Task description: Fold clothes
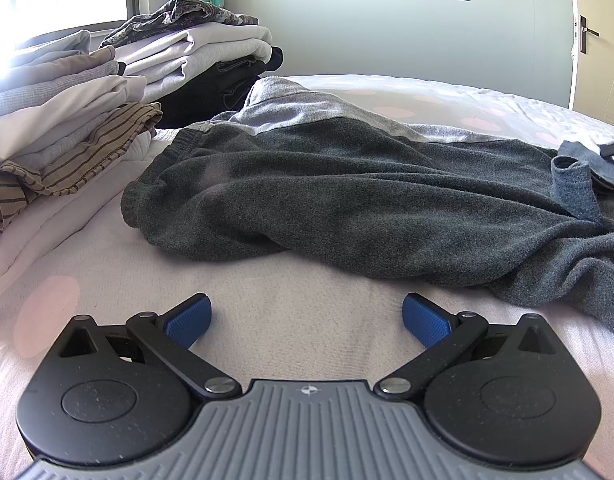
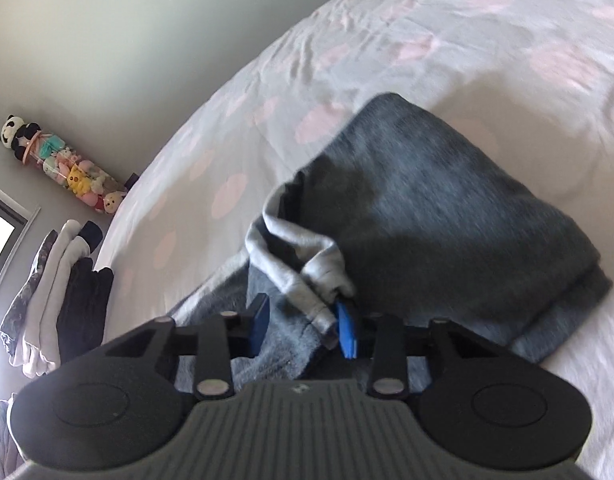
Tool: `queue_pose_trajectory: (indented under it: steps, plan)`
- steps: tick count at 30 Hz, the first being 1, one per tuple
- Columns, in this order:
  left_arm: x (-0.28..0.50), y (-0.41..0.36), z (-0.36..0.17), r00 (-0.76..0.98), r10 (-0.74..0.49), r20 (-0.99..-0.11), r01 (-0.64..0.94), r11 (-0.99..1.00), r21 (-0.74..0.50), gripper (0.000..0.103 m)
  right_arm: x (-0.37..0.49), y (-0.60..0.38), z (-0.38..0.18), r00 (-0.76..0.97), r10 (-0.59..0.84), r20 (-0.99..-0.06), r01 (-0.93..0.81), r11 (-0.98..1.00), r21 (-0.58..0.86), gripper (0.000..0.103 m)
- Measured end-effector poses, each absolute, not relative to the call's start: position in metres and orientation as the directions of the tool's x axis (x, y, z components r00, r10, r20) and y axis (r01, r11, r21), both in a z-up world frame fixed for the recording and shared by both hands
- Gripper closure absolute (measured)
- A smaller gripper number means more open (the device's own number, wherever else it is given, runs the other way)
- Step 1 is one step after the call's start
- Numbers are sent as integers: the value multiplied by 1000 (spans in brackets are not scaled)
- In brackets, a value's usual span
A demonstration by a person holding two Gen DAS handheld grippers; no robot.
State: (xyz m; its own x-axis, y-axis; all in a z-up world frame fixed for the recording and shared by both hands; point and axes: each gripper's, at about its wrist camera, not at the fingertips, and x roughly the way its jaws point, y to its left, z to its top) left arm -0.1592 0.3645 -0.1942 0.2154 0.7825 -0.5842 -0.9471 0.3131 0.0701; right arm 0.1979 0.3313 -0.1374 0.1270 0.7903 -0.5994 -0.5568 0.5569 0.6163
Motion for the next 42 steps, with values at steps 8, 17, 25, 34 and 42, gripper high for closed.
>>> queue_pose_trajectory:
  steps: [8, 17, 25, 34, 42]
  plan:
    - [-159, 365, -194, 215, 783, -584, -947, 313, 70, 0, 189, 339, -139, 119, 781, -614, -602, 548, 581, 55]
    - [-159, 364, -194, 215, 783, -584, -947, 312, 70, 0, 173, 338, -149, 100, 789, -606, -598, 535, 597, 44]
    - [-159, 364, -194, 215, 783, -584, -948, 312, 69, 0, 156, 373, -115, 93, 769, -632, -719, 491, 492, 77]
    - [-159, 364, -194, 216, 783, -584, -948, 312, 68, 0, 138, 412, -78, 90, 745, -661, -833, 421, 360, 52]
    - [-159, 364, -193, 217, 783, -584, -947, 313, 68, 0, 115, 377, -87, 52, 734, -677, -855, 383, 349, 48]
